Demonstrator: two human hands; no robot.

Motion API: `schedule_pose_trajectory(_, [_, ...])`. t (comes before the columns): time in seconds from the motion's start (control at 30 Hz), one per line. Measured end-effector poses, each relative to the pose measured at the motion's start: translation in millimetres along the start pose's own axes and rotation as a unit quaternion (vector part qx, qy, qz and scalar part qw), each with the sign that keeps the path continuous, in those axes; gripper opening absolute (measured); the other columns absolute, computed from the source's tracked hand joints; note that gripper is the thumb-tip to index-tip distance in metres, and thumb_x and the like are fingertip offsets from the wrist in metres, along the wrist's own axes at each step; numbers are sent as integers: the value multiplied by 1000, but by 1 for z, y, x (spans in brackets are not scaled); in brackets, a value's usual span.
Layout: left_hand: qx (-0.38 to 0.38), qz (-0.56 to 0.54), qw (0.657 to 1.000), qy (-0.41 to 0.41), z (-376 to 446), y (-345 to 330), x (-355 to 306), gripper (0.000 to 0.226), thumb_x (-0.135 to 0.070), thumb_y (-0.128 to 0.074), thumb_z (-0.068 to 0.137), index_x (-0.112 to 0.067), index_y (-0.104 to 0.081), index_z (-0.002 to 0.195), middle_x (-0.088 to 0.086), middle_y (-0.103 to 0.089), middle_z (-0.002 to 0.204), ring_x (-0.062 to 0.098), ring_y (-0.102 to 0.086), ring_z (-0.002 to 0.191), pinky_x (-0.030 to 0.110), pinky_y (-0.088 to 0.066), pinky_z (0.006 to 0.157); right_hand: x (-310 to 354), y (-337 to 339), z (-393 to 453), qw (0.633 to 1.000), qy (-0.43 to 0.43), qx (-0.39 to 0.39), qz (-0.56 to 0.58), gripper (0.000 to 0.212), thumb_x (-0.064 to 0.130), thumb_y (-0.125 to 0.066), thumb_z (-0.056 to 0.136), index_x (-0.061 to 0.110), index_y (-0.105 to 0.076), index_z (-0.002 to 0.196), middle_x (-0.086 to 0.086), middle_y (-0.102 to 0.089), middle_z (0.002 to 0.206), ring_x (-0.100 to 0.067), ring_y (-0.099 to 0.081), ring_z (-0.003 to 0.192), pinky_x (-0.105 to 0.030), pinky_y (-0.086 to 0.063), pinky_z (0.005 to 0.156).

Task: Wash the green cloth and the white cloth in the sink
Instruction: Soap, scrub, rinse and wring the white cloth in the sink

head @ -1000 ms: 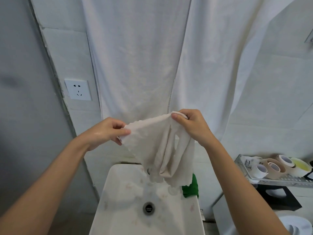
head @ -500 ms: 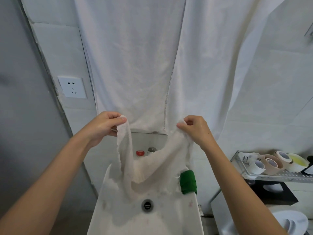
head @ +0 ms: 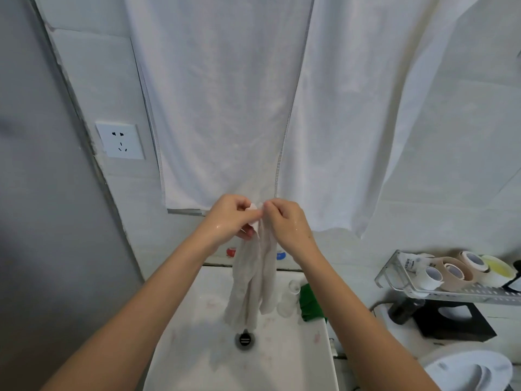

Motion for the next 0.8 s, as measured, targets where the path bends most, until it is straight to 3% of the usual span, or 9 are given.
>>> schedule_pose_trajectory(0.07, [9, -21, 1000, 12, 0, -2, 0, 15, -5, -59, 87, -5, -57, 72, 2, -59, 63, 17, -67, 62, 29, -56, 61, 1, 0, -4, 1000, 14, -15, -14, 39, 16, -49, 96, 15, -43, 57, 6, -38, 54, -5, -35, 51, -20, -27, 50])
schedule_pose_trajectory(0.13, [28, -42, 998, 22, 1, 0, 2, 14, 1, -53, 85, -2, -65, 78, 5, -67, 69, 18, -70, 71, 30, -56, 66, 2, 0, -8, 1000, 27, -5, 2, 31, 25, -55, 95, 14, -60, 66, 4, -55, 59, -4, -48, 57, -20, -37, 53])
schedule_pose_trajectory(0.2, [40, -40, 998, 17, 1, 2, 4, 23, 7, -47, 83, 1, -68, 89, 9, -70, 78, 16, -70, 74, 29, -57, 70, 1, -2, -12, 999, 30, 22, 40, 21, 31, -62, 89, 13, -70, 85, -5, -66, 74, -12, -60, 70, -30, -46, 63])
schedule_pose_trajectory(0.27, [41, -30, 999, 10, 2, 4, 5, 26, 9, -46, 85, 0, -69, 94, 11, -70, 83, 15, -68, 73, 28, -57, 70, 1, -2, -13, 998, 35, 34, 46, 20, 29, -68, 83, 10, -68, 89, -15, -63, 79, -16, -56, 70, -35, -44, 64])
schedule_pose_trajectory(0.4, [39, -35, 999, -4, 3, 5, 6, 13, 0, -56, 88, 2, -68, 95, 15, -72, 84, 15, -68, 72, 25, -56, 68, 0, -7, -13, 997, 69, 24, -10, 23, 20, -64, 76, 14, -68, 99, -4, -67, 82, -19, -60, 77, -40, -50, 70])
schedule_pose_trajectory(0.53, [30, -46, 998, -20, 1, 7, 6, 14, -15, -59, 91, -4, -68, 90, 11, -73, 81, 19, -72, 76, 23, -56, 67, 1, -5, -12, 995, 103, -1, -6, 22, 24, -54, 90, 8, -70, 91, -10, -66, 75, -26, -58, 71, -43, -47, 65])
schedule_pose_trajectory(0.67, [-7, 14, 998, -55, 1, 12, 10, 16, -23, -63, 90, -10, -67, 83, 7, -71, 72, 18, -69, 69, 30, -51, 66, -1, -5, -9, 994, 109, 7, -26, 28, 16, -49, 98, 2, -61, 77, -5, -52, 62, -13, -42, 57, -28, -34, 55])
schedule_pose_trajectory(0.73, [-35, 66, 994, -85, 3, 16, 18, 14, -28, -69, 84, -17, -61, 86, 5, -68, 79, 16, -64, 70, 29, -50, 64, 0, -1, -7, 995, 95, 17, -17, 31, 13, -49, 99, 8, -51, 69, -1, -42, 59, -9, -35, 56, -24, -28, 54])
schedule_pose_trajectory(0.8, [-24, 109, 987, -114, 3, 20, 25, 29, -39, -72, 77, -31, -56, 100, -4, -62, 98, 10, -60, 85, 26, -50, 73, 5, 2, -6, 994, 102, 42, -13, 34, 13, -49, 99, 20, -46, 66, 2, -40, 60, -7, -35, 56, -25, -29, 55])
Point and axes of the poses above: each hand's wrist, its own z-axis towards the middle knuckle, its own y-axis out of the back of the hand, x = y × z, the point moved 4 cm from there along z, towards the middle knuckle
